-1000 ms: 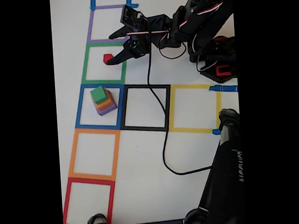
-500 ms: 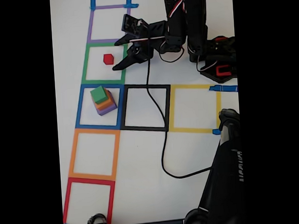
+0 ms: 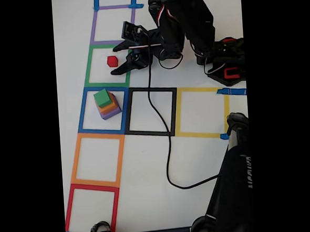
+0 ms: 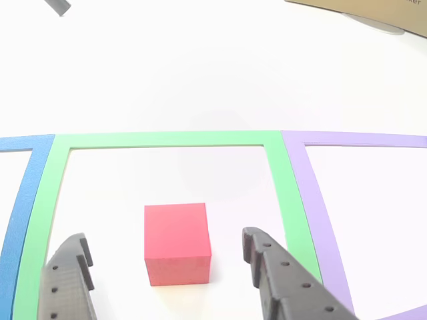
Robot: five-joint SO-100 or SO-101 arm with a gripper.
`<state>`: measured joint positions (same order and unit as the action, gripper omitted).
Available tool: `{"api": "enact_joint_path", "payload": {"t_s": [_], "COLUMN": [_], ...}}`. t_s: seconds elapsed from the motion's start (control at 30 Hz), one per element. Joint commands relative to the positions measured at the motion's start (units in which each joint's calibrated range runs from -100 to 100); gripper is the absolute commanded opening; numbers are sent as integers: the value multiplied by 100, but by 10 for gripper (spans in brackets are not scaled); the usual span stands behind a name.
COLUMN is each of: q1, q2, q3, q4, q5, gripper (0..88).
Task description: Tower of hanoi
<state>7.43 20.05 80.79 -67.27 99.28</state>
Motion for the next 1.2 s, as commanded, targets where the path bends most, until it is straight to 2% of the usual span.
{"api": "enact_joint_path", "payload": {"t_s": [0.0, 0.57, 1.17], "q1": [-91, -254, -360], "q2": [90, 332, 203], "q3": [-224, -442, -415], "q4": [-139, -131, -107], "q5": [72, 72, 72], "gripper": [234, 160, 25]}}
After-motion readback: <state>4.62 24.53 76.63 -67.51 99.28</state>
